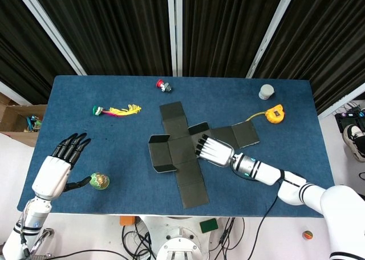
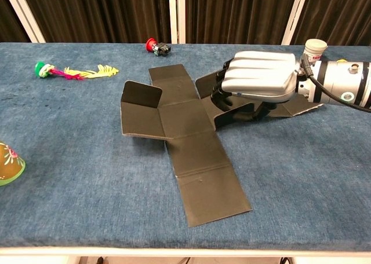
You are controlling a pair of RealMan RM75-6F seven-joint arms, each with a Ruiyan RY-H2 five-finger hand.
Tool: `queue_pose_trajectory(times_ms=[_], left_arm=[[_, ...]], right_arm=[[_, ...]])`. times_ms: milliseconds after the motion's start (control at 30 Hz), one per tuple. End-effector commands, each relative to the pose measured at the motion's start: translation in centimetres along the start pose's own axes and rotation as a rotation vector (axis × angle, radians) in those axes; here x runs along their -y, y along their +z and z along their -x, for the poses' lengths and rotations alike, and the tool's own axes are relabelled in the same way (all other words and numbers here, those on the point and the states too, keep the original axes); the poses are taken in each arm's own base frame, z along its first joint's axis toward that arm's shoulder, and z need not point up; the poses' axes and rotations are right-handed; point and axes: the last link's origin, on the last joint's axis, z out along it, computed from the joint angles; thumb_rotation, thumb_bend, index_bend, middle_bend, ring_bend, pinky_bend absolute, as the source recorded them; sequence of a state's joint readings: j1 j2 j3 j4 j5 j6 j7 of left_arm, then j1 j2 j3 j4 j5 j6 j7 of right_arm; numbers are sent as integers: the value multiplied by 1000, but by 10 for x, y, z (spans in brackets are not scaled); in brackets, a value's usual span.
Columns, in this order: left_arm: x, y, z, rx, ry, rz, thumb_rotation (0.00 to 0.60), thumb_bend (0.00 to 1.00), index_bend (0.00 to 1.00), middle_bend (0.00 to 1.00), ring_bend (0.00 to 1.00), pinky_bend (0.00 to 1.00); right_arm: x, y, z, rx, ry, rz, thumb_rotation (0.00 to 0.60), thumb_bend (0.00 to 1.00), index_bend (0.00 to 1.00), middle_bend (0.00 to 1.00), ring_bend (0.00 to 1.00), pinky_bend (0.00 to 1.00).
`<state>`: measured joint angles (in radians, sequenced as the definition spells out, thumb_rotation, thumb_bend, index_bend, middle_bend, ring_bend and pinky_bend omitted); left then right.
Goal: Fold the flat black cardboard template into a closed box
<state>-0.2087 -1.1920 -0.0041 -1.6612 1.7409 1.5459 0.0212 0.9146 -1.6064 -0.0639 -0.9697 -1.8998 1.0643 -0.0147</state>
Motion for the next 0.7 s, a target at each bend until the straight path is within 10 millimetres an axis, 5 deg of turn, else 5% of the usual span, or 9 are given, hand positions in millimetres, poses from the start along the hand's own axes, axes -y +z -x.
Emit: queue_pose_trajectory(times_ms=[33,167,233,333,400,700], left_arm=[[1,-1,0,0,-1,-1,600,24,72,44,15,160],[4,-3,0,-5,-6,-5,600,24,72,44,15,159],[5,-4,0,-8,-11,-5,600,24,72,44,15,159],[6,-4,2,-10,-20,0,600,24,72,44,15,159],[5,-4,4,-9,-21,6,600,24,72,44,15,159],[8,-6,5,-11,-24,10,600,24,72,44,15,159]], right_arm=[[3,-10,-6,-3,70,118,600,169,94,192,242,304],[-4,-36,-29,-32,197,273,600,141,0,135,207,297],[-13,-46,-36,-13,247,351,600,134,8,151,267,385],[-27,-53,-38,81,369,471,600,110,28,181,579,811],[-34,-51,-36,168,475,525,600,93,13,170,671,974],[-44,-16,-26,408,651,571,600,93,0,67,681,1000]])
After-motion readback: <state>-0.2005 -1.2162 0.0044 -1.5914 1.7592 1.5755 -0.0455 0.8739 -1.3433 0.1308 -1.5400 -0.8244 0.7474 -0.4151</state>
